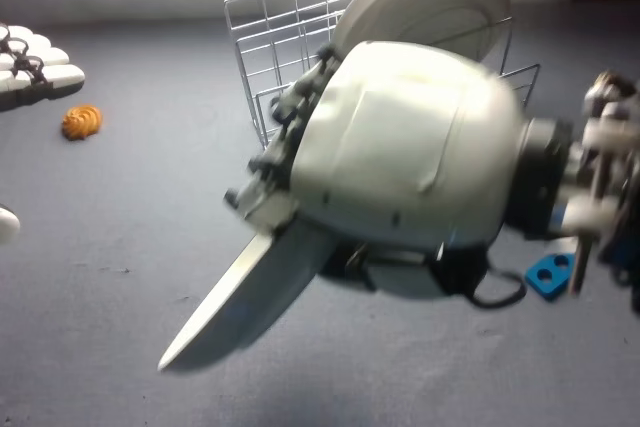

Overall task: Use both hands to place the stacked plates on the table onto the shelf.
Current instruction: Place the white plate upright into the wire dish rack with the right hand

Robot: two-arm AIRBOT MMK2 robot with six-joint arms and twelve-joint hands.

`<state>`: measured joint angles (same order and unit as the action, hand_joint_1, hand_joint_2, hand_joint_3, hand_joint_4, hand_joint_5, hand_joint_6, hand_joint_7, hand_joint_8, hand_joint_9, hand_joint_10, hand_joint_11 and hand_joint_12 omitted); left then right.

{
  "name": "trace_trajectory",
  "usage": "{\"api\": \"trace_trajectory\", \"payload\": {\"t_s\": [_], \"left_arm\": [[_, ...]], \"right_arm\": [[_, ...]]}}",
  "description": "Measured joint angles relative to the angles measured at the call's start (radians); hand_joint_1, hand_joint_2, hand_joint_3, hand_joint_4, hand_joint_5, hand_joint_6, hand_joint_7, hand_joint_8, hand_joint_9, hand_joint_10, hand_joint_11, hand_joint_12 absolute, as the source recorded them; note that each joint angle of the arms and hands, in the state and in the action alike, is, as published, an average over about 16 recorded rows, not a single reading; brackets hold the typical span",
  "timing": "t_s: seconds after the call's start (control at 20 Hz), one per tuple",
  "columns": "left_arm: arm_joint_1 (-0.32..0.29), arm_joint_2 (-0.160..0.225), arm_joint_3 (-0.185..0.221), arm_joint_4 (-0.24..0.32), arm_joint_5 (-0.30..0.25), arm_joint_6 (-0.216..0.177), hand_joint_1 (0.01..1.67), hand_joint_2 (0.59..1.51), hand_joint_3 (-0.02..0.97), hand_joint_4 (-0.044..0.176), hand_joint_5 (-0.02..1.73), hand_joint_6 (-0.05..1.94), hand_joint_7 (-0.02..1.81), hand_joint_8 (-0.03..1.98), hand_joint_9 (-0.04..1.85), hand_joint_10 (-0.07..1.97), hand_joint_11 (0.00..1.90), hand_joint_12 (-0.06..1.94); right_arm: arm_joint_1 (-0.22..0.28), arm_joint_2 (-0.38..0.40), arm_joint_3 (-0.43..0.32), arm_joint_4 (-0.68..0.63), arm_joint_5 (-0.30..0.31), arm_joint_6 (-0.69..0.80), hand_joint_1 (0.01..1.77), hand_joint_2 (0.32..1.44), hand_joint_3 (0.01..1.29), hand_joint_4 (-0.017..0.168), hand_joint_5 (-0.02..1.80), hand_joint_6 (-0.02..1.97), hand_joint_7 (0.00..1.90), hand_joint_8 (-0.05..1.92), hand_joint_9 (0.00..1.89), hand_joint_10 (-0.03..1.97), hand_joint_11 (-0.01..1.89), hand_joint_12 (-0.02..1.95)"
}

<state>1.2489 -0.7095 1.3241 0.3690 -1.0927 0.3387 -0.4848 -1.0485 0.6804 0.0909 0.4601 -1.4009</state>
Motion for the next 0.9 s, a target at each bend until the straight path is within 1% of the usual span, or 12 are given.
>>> {"api": "trace_trajectory", "payload": {"t_s": [0.3,0.5,0.7,0.9], "left_arm": [[-0.007,0.009,0.015,0.049,-0.043,-0.006,0.02,1.076,0.015,0.002,0.02,0.02,0.02,-0.01,0.02,-0.06,0.02,0.01],[-0.005,0.01,0.022,0.063,-0.049,-0.01,0.02,1.076,0.015,0.002,0.02,0.02,0.02,-0.01,0.02,-0.06,0.02,0.01],[0.003,0.01,0.029,0.075,-0.061,-0.015,0.01,1.076,0.015,0.002,0.02,0.02,0.02,-0.01,0.02,-0.06,0.02,0.01],[0.015,0.01,0.04,0.093,-0.092,-0.023,0.02,1.077,0.014,0.002,0.02,0.02,0.02,-0.01,0.02,-0.06,0.02,0.01]], "right_arm": [[0.128,0.046,0.042,0.017,-0.141,0.223,1.2,1.02,0.01,0.025,0.97,0.98,1.07,0.87,1.26,0.17,0.85,1.13],[0.194,0.057,0.087,0.051,-0.215,0.322,1.2,1.02,0.01,0.025,0.97,0.98,1.06,0.88,1.27,0.17,0.84,1.12],[0.239,0.06,0.135,0.1,-0.259,0.371,1.21,1.02,0.01,0.025,0.97,0.98,1.07,0.87,1.27,0.16,0.84,1.11],[0.263,0.061,0.175,0.15,-0.283,0.375,1.21,1.02,0.02,0.024,0.98,0.97,1.07,0.86,1.28,0.15,0.83,1.12]]}}
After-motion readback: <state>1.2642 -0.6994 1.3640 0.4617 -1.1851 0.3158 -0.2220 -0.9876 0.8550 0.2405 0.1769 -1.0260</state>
